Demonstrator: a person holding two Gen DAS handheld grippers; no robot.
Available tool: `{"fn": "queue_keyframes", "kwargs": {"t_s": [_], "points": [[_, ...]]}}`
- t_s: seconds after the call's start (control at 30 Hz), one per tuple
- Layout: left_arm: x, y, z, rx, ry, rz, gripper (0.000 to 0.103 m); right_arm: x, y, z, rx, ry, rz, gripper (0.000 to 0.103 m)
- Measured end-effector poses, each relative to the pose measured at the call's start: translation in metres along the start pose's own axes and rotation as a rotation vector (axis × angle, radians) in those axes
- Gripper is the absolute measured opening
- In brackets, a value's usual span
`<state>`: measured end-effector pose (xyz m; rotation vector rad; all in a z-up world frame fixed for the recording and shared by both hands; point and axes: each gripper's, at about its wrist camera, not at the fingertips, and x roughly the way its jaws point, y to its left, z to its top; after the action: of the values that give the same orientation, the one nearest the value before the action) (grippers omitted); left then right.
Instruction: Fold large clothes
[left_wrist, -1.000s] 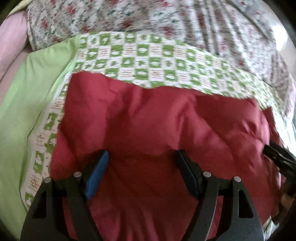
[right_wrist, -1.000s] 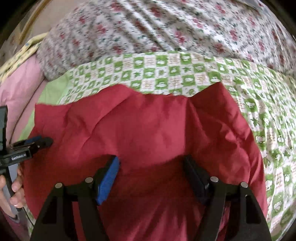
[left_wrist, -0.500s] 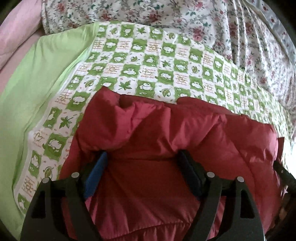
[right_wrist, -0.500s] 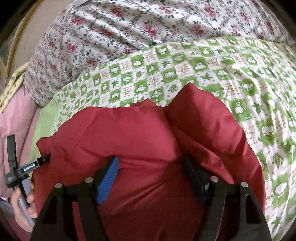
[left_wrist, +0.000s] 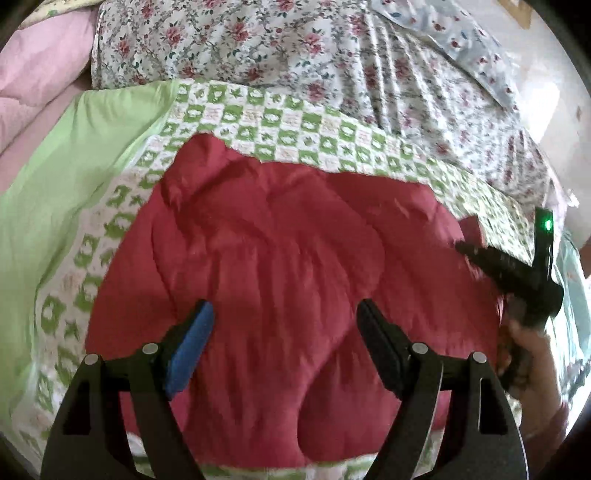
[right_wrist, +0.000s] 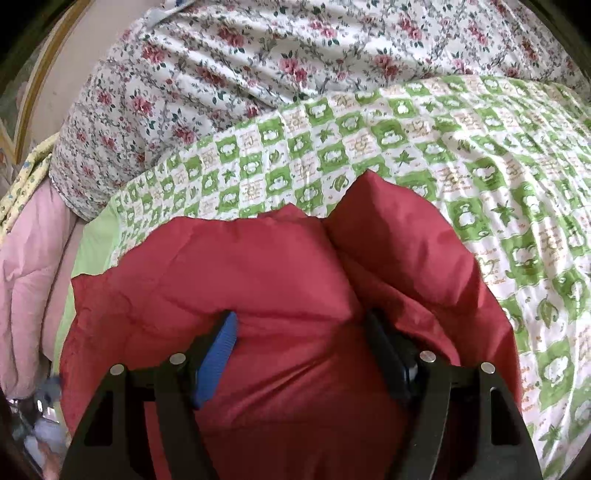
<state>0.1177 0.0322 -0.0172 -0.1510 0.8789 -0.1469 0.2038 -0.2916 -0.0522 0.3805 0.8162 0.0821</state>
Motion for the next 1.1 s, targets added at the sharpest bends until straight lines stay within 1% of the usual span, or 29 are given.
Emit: {"fn": "queue_keyframes", "kwargs": {"t_s": [0.07, 0.1, 0.17, 0.23, 0.27, 0.33, 0.37, 0.43, 0.47, 0.5, 0.57, 0.63, 0.73, 0.8, 0.83, 1.0, 1.1], "points": [[0.007, 0.003, -0.007, 0.016, 0.034, 0.008, 0.08, -0.016, 0.006, -0.005, -0.015, -0.026, -0.022, 0.073], [0.011, 0.006, -0.008, 0.018, 0.043, 0.019, 0.08, -0.03, 0.012, -0.011, -0.026, -0.049, -0.028, 0.074], [0.012, 0.01, -0.011, 0.016, 0.042, 0.0, 0.08, -0.054, 0.022, -0.025, -0.048, -0.071, -0.002, 0.075], [0.012, 0.013, -0.013, 0.02, 0.039, -0.021, 0.08, -0.075, 0.035, -0.046, -0.082, -0.074, 0.004, 0.075], [0.012, 0.012, -0.014, 0.027, 0.041, -0.02, 0.081, -0.08, 0.04, -0.055, -0.101, -0.071, 0.003, 0.077], [0.016, 0.009, -0.016, 0.039, 0.04, -0.007, 0.081, -0.089, 0.053, -0.078, -0.154, -0.056, 0.004, 0.077], [0.018, 0.008, -0.017, 0.047, 0.04, 0.003, 0.081, -0.09, 0.058, -0.086, -0.182, -0.048, 0.002, 0.077], [0.024, 0.002, -0.019, 0.064, 0.04, 0.037, 0.083, -0.085, 0.066, -0.097, -0.24, -0.032, -0.061, 0.077], [0.025, -0.001, -0.02, 0.072, 0.04, 0.053, 0.083, -0.078, 0.066, -0.102, -0.265, -0.011, -0.11, 0.077], [0.024, -0.002, -0.02, 0.076, 0.039, 0.059, 0.083, -0.071, 0.063, -0.105, -0.272, 0.004, -0.138, 0.077], [0.018, -0.002, -0.02, 0.073, 0.042, 0.055, 0.083, -0.065, 0.053, -0.106, -0.245, 0.012, -0.136, 0.077], [0.006, 0.0, -0.022, 0.055, 0.039, 0.033, 0.082, -0.063, 0.043, -0.106, -0.215, 0.013, -0.118, 0.077], [-0.009, 0.003, -0.027, 0.041, 0.029, 0.018, 0.082, -0.062, 0.04, -0.107, -0.211, 0.005, -0.109, 0.077], [-0.008, 0.003, -0.032, 0.052, 0.043, 0.038, 0.083, -0.064, 0.041, -0.111, -0.213, -0.005, -0.111, 0.077], [-0.002, 0.002, -0.034, 0.064, 0.067, 0.059, 0.083, -0.064, 0.043, -0.111, -0.214, -0.008, -0.113, 0.077], [0.008, -0.004, -0.037, 0.094, 0.073, 0.11, 0.083, -0.068, 0.045, -0.115, -0.212, -0.013, -0.114, 0.077], [0.01, -0.006, -0.037, 0.115, 0.079, 0.13, 0.084, -0.08, 0.047, -0.118, -0.197, -0.037, -0.109, 0.077]]}}
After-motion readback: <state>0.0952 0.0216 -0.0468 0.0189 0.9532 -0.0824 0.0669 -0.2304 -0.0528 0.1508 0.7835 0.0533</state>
